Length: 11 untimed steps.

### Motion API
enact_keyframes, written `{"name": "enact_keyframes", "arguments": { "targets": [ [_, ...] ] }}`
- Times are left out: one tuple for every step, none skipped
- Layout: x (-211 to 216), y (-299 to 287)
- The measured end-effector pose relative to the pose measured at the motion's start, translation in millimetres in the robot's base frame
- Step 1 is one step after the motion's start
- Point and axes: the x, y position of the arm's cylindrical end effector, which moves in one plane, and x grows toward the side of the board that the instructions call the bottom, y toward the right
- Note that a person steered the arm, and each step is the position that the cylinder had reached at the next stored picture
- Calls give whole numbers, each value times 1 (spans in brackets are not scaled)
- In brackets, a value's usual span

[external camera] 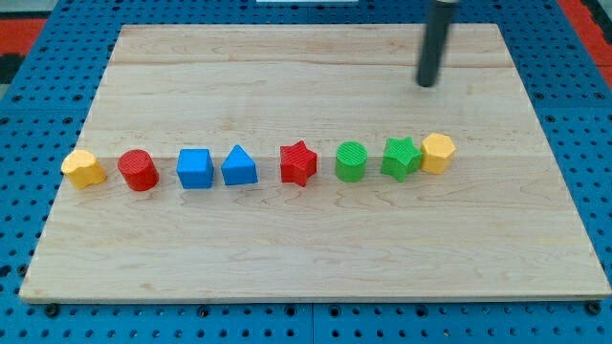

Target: Slide the red star to the top of the blue triangle

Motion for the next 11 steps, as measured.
{"name": "enact_keyframes", "arguments": {
  "targets": [
    [84,31],
    [168,-17],
    [201,-116],
    [192,-169],
    [159,-196],
    [104,-204],
    [52,-232],
    [28,-263],
    [42,-237],
    [65,-201],
    [137,-231]
  ]
}}
